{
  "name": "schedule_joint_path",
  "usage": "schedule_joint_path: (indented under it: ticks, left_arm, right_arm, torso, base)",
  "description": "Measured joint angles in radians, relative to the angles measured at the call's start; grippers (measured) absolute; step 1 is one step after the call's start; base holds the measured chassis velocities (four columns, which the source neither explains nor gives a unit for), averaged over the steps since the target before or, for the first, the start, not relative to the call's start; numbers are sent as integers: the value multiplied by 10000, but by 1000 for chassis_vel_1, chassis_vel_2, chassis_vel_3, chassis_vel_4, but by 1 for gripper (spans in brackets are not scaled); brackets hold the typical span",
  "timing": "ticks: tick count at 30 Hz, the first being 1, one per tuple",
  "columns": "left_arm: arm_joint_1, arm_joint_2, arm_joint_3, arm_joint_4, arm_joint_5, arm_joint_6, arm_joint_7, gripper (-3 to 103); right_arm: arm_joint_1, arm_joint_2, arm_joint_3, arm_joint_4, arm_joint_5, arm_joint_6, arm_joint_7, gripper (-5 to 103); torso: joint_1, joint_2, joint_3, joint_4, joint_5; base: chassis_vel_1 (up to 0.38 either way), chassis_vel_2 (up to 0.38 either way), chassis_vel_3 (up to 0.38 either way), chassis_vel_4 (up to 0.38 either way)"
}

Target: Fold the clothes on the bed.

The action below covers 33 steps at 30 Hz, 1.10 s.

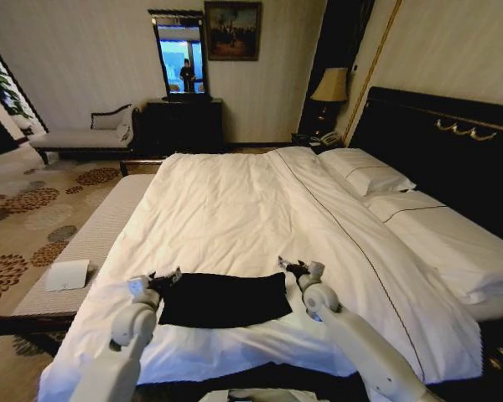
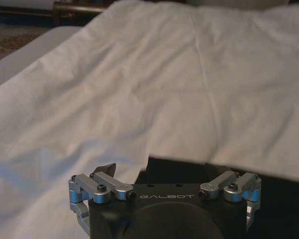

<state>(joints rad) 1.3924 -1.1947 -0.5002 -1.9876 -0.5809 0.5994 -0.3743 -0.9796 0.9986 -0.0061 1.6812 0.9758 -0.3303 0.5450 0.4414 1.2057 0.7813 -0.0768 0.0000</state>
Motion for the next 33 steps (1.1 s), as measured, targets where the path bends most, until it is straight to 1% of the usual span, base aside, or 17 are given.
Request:
schedule_joint_path:
  ticks: [1,3,4,8,9,12,14,17,19,20,22,23,25,26,27,29,33]
  left_arm:
    - [64,40,6,-33,14,33,-9,100]
    - [532,295,23,-205,220,206,-29,100]
    - [532,295,23,-205,220,206,-29,100]
    - [1481,453,-175,-663,327,397,-78,100]
    - [1481,453,-175,-663,327,397,-78,100]
    - [2691,343,-523,-1345,328,429,-72,100]
    - [2974,326,-604,-1511,330,432,-66,100]
    - [4130,383,-1267,-2223,250,515,-57,100]
    - [4213,414,-1440,-2336,168,526,-58,100]
    - [4258,471,-1848,-2561,-104,550,-68,100]
    - [3825,546,-2821,-3032,-1447,507,-34,100]
    - [3825,546,-2821,-3032,-1447,507,-34,100]
    - [3035,524,-3515,-3331,-2767,66,156,100]
    - [2785,497,-3656,-3378,-3071,-66,192,100]
    - [2785,497,-3656,-3378,-3071,-66,192,100]
    - [1845,272,-3850,-3405,-3727,-292,163,100]
    - [1641,-17,-3491,-3178,-3263,-332,187,100]
  right_arm:
    - [-51,-29,-12,93,37,-119,80,100]
    - [-589,-289,-50,779,257,-820,717,100]
    - [-589,-289,-50,779,257,-820,717,100]
    - [-2065,-798,292,2196,507,-1300,1627,100]
    - [-2065,-798,292,2196,507,-1300,1627,100]
    - [-3638,-1233,758,3673,560,-1458,2358,100]
    - [-3968,-1323,880,4027,562,-1508,2577,100]
    - [-4869,-1540,1402,4935,503,-1575,3279,100]
    - [-4915,-1542,1494,4986,492,-1575,3350,100]
    - [-4910,-1528,1694,5019,469,-1552,3452,100]
    - [-4587,-1387,2075,4940,439,-1364,3474,100]
    - [-4587,-1387,2075,4940,439,-1364,3474,100]
    - [-4291,-1180,2433,4805,254,-987,3237,100]
    - [-4216,-1111,2530,4756,154,-846,3127,100]
    - [-4216,-1111,2530,4756,154,-846,3127,100]
    - [-4014,-785,2840,4568,-185,-341,2728,100]
    - [-4057,-435,2917,4528,-316,-127,2589,100]
  torso:
    - [0,0,-1,0,-1]
    - [-1,0,-1,-3,0]
    - [-1,0,-1,-3,0]
    - [-1,0,-3,-5,1]
    - [-1,0,-3,-5,1]
    - [-3,1,-3,-6,1]
    - [-4,1,-3,-5,-1]
    - [-8,4,-4,-1,-2]
    - [-8,4,-4,-2,0]
    - [-8,4,-5,-1,0]
    - [-5,3,-2,0,1]
    - [-5,3,-2,0,1]
    - [-1,2,-1,-2,2]
    - [-1,2,0,-2,2]
    - [-1,2,0,-2,2]
    - [-1,1,0,-4,1]
    - [-1,1,0,-3,-1]
  base:
    - [0,0,0,0]
    - [0,0,0,0]
    - [0,0,0,0]
    - [0,0,0,0]
    - [0,0,0,0]
    - [0,0,0,0]
    - [0,0,0,0]
    - [0,0,0,0]
    - [0,0,0,0]
    - [0,0,0,0]
    - [0,0,0,0]
    - [0,0,0,0]
    - [0,0,0,0]
    - [0,0,0,0]
    - [0,0,0,0]
    - [0,0,0,0]
    - [0,0,0,0]
